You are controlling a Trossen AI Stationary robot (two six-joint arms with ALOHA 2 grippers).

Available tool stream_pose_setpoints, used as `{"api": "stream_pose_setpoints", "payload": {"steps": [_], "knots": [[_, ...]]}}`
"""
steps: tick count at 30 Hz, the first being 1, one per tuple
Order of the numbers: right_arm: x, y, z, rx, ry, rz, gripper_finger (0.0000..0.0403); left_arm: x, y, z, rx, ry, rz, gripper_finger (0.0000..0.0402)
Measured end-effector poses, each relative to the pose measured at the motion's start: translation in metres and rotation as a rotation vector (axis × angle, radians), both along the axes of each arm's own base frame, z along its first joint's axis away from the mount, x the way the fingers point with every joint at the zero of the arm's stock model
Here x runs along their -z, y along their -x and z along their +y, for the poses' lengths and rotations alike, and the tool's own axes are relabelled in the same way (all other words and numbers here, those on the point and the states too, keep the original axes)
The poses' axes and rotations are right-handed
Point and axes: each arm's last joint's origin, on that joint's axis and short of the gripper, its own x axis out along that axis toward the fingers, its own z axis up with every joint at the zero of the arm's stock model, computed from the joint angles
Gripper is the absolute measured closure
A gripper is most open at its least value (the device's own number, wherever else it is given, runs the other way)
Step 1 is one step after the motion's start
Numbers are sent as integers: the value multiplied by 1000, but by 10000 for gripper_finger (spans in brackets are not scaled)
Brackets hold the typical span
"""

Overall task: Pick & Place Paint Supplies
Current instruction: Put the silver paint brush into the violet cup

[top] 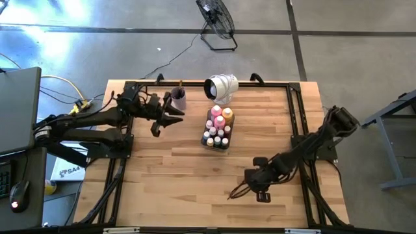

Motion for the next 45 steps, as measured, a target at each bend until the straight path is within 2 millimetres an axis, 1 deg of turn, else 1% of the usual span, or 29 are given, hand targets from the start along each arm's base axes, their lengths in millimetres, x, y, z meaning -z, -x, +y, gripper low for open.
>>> {"api": "stream_pose_setpoints", "payload": {"steps": [3, 8, 11, 17, 22, 27, 32, 35, 38, 42, 45], "knots": [[13, 5, -1, -24, 12, -23, 319, 1, 0, 1, -22, 13, 8, 290], [34, 15, -8, -25, 23, 5, 319, 1, 0, 1, -38, 19, 11, 290], [43, 19, -10, -27, 28, -3, 319, 1, 0, 2, -49, 21, 11, 290], [52, 22, -14, -22, 43, -32, 319, 1, 0, 2, -63, 23, 10, 290], [53, 19, -14, -53, 55, -96, 319, 1, 0, 2, -63, 23, 10, 290], [59, 21, -14, -35, 39, -57, 319, 1, 0, 2, -63, 23, 10, 290], [71, 16, -10, -43, 33, -45, 319, 1, 0, 2, -63, 24, 11, 290], [72, 15, -9, -41, 11, -42, 321, 1, 0, 2, -63, 24, 11, 290], [73, 15, -8, -18, -3, -31, 337, 1, -1, 2, -63, 24, 11, 290], [73, 15, -8, -3, -31, -11, 386, 1, -1, 2, -63, 24, 11, 290], [73, 16, -8, 3, -44, 0, 393, 1, -1, 2, -63, 24, 11, 290]]}}
